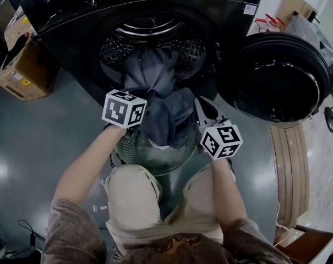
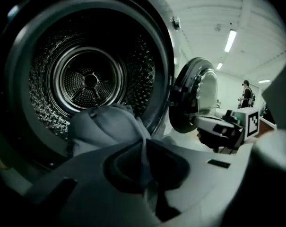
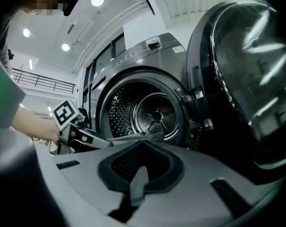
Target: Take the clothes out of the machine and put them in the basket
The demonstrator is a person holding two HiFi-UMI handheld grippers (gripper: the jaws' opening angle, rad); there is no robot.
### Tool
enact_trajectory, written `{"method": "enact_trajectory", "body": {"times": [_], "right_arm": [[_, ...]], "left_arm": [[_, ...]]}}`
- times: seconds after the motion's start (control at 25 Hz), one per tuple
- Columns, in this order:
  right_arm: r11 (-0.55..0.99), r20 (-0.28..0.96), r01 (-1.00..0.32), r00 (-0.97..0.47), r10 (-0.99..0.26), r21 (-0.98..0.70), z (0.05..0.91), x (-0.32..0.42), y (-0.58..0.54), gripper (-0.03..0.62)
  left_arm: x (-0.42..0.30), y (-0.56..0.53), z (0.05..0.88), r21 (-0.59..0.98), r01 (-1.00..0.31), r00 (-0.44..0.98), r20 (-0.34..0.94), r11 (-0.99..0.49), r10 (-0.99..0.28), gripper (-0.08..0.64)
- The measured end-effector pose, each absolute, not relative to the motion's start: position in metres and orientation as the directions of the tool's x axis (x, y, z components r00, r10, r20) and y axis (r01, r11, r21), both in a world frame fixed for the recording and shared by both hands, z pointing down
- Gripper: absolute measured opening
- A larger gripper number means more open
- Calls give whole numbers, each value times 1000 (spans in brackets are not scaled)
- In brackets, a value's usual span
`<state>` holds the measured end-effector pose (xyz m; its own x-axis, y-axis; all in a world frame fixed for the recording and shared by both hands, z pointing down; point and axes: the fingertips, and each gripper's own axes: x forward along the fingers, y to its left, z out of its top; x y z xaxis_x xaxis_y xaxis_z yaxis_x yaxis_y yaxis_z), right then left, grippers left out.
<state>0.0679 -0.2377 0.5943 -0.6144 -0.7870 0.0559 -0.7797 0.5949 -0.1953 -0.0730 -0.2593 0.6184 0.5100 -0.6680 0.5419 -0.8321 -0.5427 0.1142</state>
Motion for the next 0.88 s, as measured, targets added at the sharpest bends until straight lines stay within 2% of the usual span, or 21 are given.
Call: {"method": "enact_trajectory", "body": {"times": [0.36, 0.52, 0.56, 0.64, 0.68, 0.76, 0.88], "right_arm": [[611, 53, -766, -631, -774, -201, 597, 60, -240, -3], [623, 44, -757, -642, -766, -196, 593, 55, -237, -3], [626, 41, -755, -644, -764, -194, 591, 54, -236, -3], [628, 38, -754, -645, -763, -191, 589, 54, -235, -3], [627, 37, -755, -644, -764, -190, 589, 54, -234, -3], [623, 37, -759, -640, -768, -190, 589, 55, -234, -3], [618, 43, -764, -635, -772, -185, 589, 56, -231, -3]], "left_arm": [[-72, -188, 618, 154, -796, 552, 583, -586, -596, 14], [-69, -185, 620, 115, -796, 539, 581, -595, -610, 21], [-70, -187, 620, 99, -802, 530, 572, -589, -626, 69], [-71, -193, 615, 72, -812, 519, 544, -579, -660, 255], [-72, -198, 612, 55, -816, 513, 528, -575, -677, 291], [-76, -212, 607, 24, -825, 497, 505, -565, -705, 329], [-82, -246, 606, 5, -843, 472, 486, -538, -735, 341]]}}
